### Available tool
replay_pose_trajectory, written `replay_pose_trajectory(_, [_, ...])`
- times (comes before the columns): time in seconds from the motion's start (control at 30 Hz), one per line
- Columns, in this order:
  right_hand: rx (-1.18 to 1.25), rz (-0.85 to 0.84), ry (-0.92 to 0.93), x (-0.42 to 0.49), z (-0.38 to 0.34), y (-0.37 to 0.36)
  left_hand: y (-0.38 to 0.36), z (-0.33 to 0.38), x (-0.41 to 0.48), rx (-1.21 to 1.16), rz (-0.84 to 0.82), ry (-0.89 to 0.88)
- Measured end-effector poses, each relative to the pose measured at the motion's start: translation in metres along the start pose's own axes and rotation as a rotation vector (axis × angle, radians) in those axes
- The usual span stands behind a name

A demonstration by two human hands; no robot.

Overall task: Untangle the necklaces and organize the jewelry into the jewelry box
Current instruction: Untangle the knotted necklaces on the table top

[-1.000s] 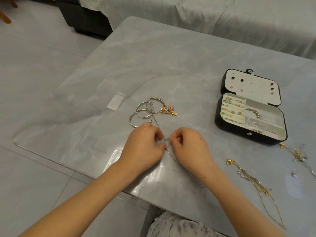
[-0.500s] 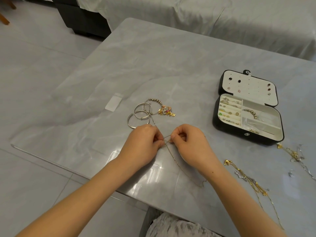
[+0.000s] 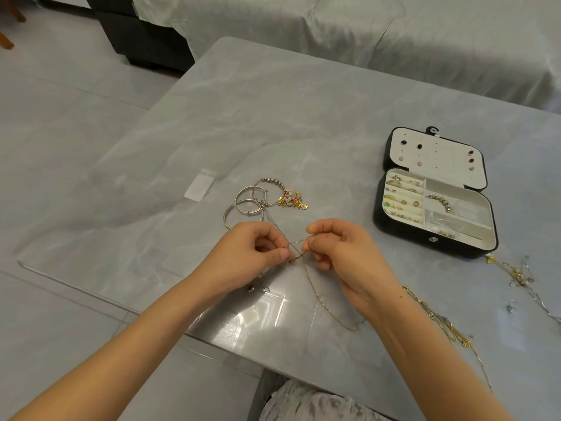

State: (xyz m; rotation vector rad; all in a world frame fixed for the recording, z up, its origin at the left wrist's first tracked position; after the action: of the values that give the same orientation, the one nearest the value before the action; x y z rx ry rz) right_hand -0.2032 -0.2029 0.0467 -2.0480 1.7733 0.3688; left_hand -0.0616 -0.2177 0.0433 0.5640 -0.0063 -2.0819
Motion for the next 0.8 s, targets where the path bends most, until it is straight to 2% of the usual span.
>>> replay_pose_trajectory(0.1, [0.145, 0.010, -0.023, 0.002, 0.002, 0.003, -0.005, 0.000, -0.002, -0.146, -0.060, 0.003])
replay_pose_trajectory(0.2, [0.250, 0.006, -0.068, 0.003, 0.005, 0.003, -0.006, 0.000, -0.003, -0.188, -0.055, 0.021])
replay_pose_trajectory(0.37, [0.280, -0.045, -0.122, 0.004, 0.010, 0.001, -0.002, -0.001, 0.000, -0.207, -0.007, 0.045])
replay_pose_trajectory(0.5, [0.072, -0.036, -0.095, -0.001, 0.006, 0.005, -0.004, -0.001, 0.002, -0.120, 0.033, 0.036])
replay_pose_trajectory(0.7, [-0.552, 0.053, 0.035, -0.006, -0.008, 0.012, -0.002, 0.003, 0.002, -0.012, 0.092, -0.006])
replay_pose_trajectory(0.8, [-0.662, 0.071, 0.082, -0.008, -0.014, 0.012, 0.001, 0.002, 0.002, 0.013, 0.103, -0.007])
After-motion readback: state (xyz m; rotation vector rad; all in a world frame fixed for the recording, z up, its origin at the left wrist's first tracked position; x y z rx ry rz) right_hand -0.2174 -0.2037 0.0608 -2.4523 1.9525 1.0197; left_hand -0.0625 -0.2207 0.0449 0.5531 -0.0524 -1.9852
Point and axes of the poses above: each hand's wrist, its own x-axis towards the middle knuckle, its own y-axis out of the back of the hand, z = x × y, the point moved 7 cm from there along x, towards the middle knuckle, and after that the axes turned 12 degrees about -z, right-handed, at the moved point
